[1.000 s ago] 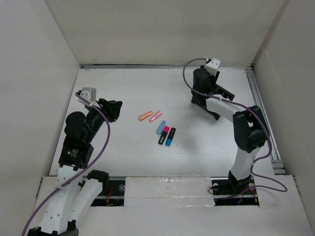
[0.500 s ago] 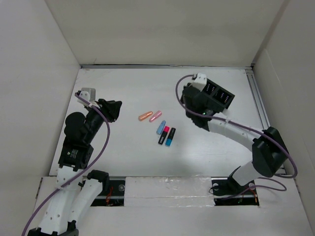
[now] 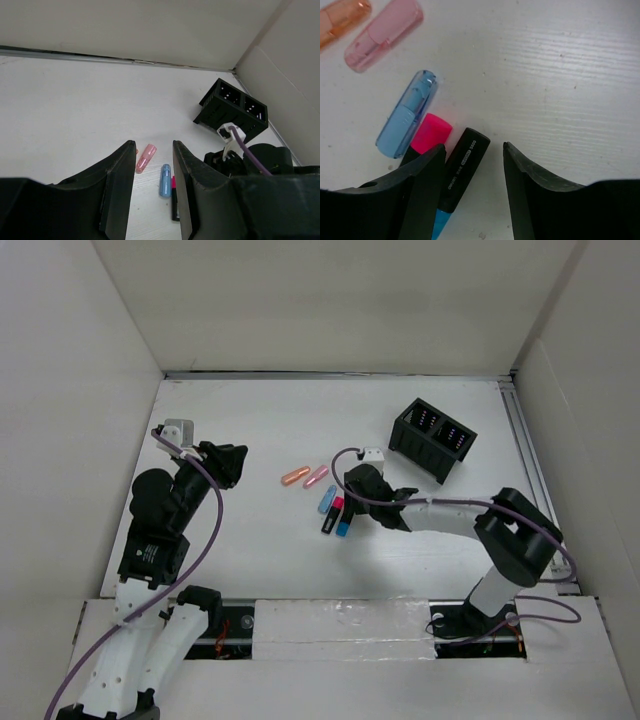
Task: Organize the desk
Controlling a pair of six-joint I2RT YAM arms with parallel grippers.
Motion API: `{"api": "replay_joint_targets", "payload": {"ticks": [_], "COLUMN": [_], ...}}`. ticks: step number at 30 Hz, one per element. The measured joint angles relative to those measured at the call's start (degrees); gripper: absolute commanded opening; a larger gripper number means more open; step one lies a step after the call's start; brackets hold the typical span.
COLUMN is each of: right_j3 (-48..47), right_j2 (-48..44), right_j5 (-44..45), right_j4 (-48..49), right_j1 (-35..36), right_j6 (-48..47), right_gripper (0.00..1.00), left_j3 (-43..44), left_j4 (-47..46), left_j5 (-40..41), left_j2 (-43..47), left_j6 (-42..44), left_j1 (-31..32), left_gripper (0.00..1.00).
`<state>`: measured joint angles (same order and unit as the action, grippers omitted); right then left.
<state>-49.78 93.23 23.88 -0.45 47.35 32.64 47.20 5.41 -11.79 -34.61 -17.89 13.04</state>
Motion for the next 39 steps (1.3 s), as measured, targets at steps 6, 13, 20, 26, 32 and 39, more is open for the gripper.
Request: {"api": "replay_joint_targets", "payload": {"ticks": [6, 13, 20, 26, 32, 39], "right_j3": [-1.66, -2.69, -2.67, -2.60, -2.64, -3.15], "right_j2": [5.33, 5.95, 6.01, 5.81, 5.79, 5.46], "right_j5": [-1.88, -1.92, -1.73, -1.84, -2.01, -1.90], "right_j4": [-0.55, -0.85, -1.79, -2.64, -2.62, -3.54], "right_j1": [0.00, 0.00, -0.02, -0.07, -0.07, -0.11], "right_j6": [0.24, 0.81, 1.31, 1.31, 1.16, -0.26], "right_gripper": [0.53, 0.52, 0.53, 0.40, 0.29, 0.12], "left_j3": [0.00, 0.00, 0.00, 0.00, 0.00, 0.00], "left_j4": [0.00, 0.00, 0.00, 0.00, 0.00, 0.00], "left_j5": [0.00, 0.00, 0.02, 0.04, 0.24, 0.37], "left_j2": [0.15, 0.74, 0.76, 1.29, 1.49, 1.79], "left_j6": [0.09, 0.09, 0.11, 0.26, 0.33, 0.48], "left_j1": [0.00, 0.00, 0.00, 0.00, 0.00, 0.00], "left_gripper": [0.32, 0.32, 0.32, 0.32, 0.32, 0.32]}}
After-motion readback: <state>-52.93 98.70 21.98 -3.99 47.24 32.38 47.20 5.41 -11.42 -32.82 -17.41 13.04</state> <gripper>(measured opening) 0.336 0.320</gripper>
